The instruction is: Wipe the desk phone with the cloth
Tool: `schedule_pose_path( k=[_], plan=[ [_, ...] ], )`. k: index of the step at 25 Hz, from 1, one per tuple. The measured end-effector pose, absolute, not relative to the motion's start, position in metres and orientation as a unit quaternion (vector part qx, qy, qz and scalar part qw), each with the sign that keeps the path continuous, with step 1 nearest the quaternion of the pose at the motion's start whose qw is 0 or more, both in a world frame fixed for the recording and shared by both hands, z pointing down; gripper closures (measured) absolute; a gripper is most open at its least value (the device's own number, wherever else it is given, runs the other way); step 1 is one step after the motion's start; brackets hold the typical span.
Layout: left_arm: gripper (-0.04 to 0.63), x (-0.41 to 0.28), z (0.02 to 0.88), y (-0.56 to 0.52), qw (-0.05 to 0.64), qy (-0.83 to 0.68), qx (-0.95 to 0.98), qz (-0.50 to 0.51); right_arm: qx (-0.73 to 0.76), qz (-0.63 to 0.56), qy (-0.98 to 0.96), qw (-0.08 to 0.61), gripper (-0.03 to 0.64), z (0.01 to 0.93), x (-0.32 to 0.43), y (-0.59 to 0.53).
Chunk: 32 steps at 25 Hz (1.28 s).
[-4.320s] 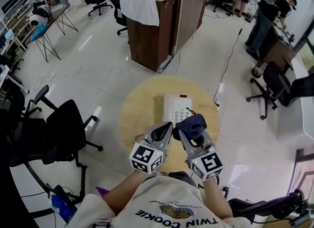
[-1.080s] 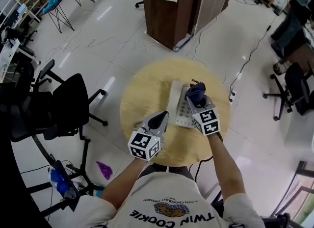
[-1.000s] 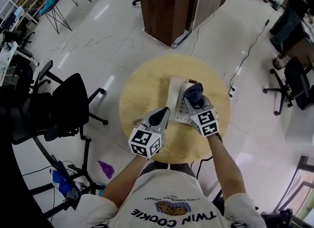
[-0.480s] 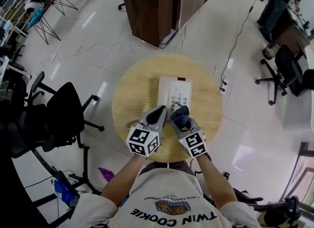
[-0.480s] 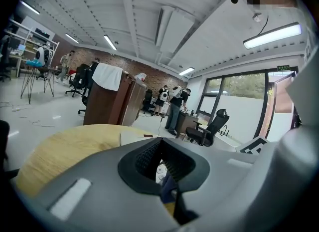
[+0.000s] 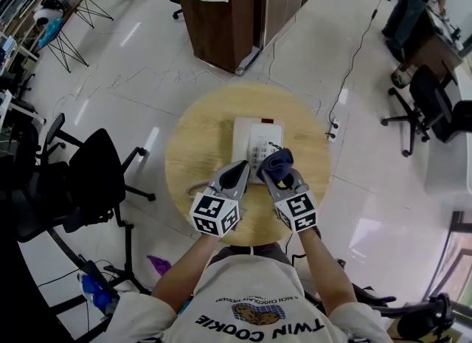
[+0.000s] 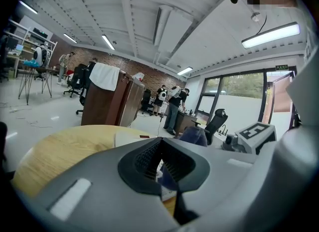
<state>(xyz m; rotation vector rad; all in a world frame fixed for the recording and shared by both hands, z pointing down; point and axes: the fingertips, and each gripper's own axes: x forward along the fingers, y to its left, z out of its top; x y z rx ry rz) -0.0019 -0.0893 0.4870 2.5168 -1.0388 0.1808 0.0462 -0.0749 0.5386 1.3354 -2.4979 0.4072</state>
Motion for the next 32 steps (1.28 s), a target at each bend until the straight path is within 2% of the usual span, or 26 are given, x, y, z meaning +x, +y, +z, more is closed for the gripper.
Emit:
schedule_pose_path(
  k=[8, 16, 32],
  plan=[
    [0.589, 0.000, 0.483, -0.091, 0.197, -0.379, 0.902, 0.070, 0.506, 0.122, -0.848, 0.106, 0.552, 0.499, 0.098, -0.157],
    [0.589, -0.001, 0.491, -0.092, 0.191, -0.391, 0.894, 0.104, 0.524, 0.158, -0.828, 0.122, 0.552, 0.534, 0.120, -0.210],
    [0.589, 0.009, 0.504, -0.100, 0.184, -0.379, 0.898, 0.125, 0.489, 0.202, -0.836, 0.146, 0.552, 0.588, 0.076, -0.083]
  ],
)
